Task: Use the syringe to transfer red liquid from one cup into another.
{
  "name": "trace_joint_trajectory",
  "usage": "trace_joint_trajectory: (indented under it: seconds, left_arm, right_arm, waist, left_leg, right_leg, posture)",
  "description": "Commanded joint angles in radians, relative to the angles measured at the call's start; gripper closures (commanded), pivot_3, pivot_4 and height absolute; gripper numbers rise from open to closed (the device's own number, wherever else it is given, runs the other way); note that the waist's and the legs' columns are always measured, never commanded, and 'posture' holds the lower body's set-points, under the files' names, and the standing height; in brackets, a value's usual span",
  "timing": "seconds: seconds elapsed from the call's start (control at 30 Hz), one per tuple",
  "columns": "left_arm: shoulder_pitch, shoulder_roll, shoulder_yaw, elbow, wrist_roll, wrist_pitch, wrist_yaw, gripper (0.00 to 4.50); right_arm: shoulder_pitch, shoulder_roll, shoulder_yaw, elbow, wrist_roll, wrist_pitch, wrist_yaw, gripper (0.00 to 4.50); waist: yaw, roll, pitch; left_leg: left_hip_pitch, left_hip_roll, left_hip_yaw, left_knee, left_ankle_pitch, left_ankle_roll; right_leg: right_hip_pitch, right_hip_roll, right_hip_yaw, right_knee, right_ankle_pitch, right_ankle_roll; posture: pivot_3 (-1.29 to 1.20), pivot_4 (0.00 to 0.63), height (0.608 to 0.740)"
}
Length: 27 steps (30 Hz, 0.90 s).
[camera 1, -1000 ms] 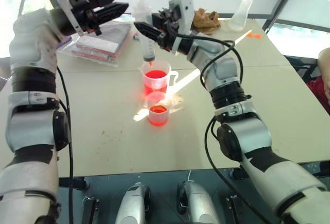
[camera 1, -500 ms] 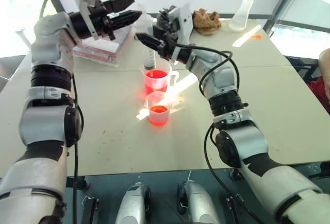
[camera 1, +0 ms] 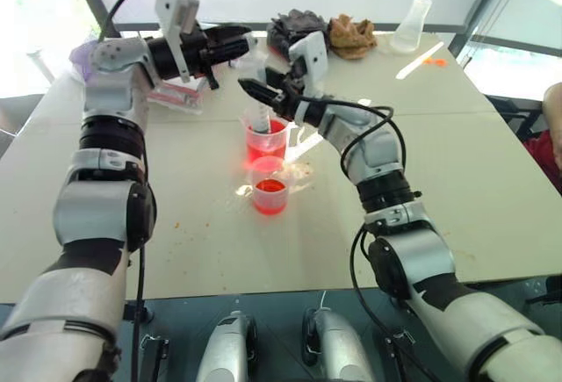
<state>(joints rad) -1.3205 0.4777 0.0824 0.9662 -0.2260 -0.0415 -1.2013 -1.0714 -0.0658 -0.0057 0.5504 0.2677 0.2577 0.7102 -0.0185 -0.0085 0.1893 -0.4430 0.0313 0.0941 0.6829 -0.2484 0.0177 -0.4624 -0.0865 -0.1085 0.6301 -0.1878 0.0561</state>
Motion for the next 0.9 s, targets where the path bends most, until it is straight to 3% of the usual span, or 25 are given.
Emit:
trace_joint_trajectory:
  seconds: [0.03,0.4,0.9]
  left_arm:
    - [-0.008,-0.015,-0.001,-0.009,0.005,-0.02,0.002,4.48]
    - [-0.008,-0.034,0.011,-0.005,0.025,-0.068,0.08,4.48]
    - [-0.127,-0.038,0.082,0.109,0.005,-0.142,0.229,4.48]
  right_arm:
    - [-0.019,0.026,0.013,-0.058,0.009,-0.01,-0.005,3.09]
    - [0.019,0.057,0.022,0.012,-0.018,-0.088,-0.021,3.09]
    - [0.033,0.066,0.02,0.134,-0.058,-0.153,-0.057,3.09]
  waist:
    - [-0.002,0.0,0.0]
    - [0.001,0.0,0.0]
    - [0.0,0.0,0.0]
  left_leg:
    - [0.0,0.0,0.0,0.0,0.0,0.0]
    - [0.0,0.0,0.0,0.0,0.0,0.0]
    - [0.0,0.0,0.0,0.0,0.0,0.0]
  right_leg:
    - [0.0,0.0,0.0,0.0,0.0,0.0]
    - [0.0,0.0,0.0,0.0,0.0,0.0]
    - [0.0,0.0,0.0,0.0,0.0,0.0]
  posture:
    - [0.0,0.15,0.74]
    - [0.0,0.15,0.74]
    - [0.0,0.15,0.74]
